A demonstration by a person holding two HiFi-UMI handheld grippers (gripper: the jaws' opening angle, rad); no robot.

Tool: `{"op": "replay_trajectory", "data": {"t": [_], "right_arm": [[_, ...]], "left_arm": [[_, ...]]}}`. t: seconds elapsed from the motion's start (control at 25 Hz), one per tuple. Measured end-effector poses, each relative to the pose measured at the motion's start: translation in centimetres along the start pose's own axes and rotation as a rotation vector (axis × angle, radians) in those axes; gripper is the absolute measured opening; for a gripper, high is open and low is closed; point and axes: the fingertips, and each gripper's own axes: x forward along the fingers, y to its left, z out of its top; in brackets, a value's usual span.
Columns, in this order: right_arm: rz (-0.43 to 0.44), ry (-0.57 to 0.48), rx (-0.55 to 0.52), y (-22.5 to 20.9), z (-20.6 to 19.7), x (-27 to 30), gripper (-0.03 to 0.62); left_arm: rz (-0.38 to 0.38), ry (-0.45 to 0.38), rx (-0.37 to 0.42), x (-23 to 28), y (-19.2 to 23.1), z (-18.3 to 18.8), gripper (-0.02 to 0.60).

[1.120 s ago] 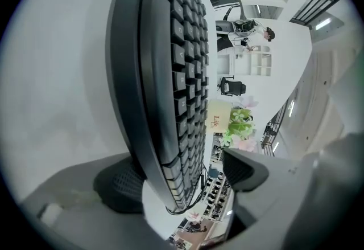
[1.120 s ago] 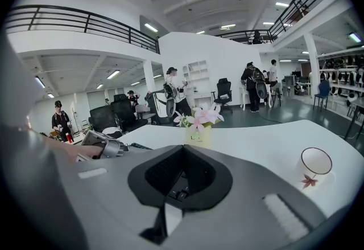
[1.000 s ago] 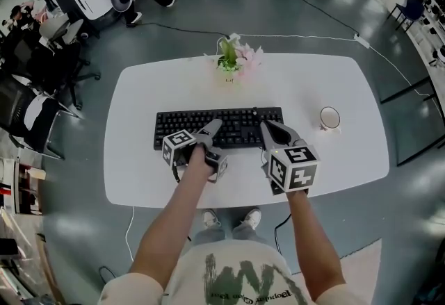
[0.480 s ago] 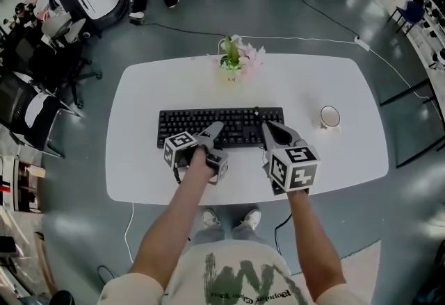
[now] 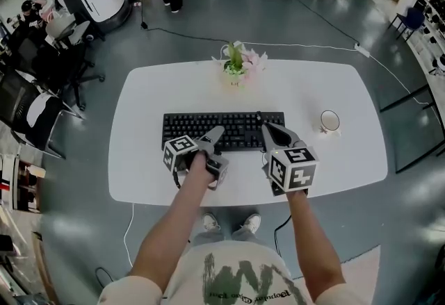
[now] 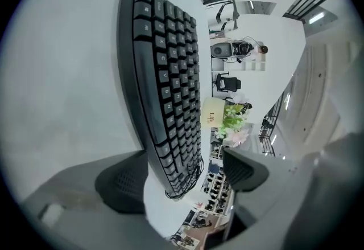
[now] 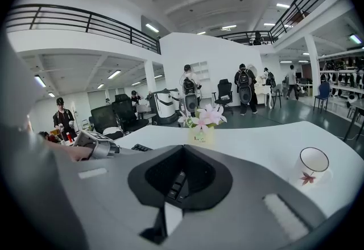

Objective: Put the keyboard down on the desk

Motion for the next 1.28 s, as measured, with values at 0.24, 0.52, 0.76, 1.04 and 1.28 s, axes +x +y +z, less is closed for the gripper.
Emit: {"op": "replay_trajectory", "data": {"t": [0.24, 0.52, 0.76, 1.04, 1.28], "right_arm": [[0.007, -0.018, -0.013, 0.2, 1.1, -0.1, -0.002], [0.012, -0.042, -0.033, 0.5, 2.7, -0.1, -0.002], [0.012, -0.074, -0.051, 0.6, 4.4, -0.3, -0.002], [0.006, -0.116, -0.068, 0.7, 6.4, -0.9, -0.002], [-0.001, -0.149, -0.086, 1.1, 7.8, -1.6, -0.002]], "left_arm": [[-0.017, -0.013, 0.146, -1.0, -2.1, 1.0, 0.404], [-0.063, -0.021, 0.387, -2.4, -6.2, 2.3, 0.316], [-0.076, -0.090, 0.647, -3.9, -10.4, 3.5, 0.247], [-0.022, -0.171, 1.095, -5.6, -14.6, 3.2, 0.175], [-0.058, -0.188, 1.285, -6.9, -17.4, 2.1, 0.132]]}}
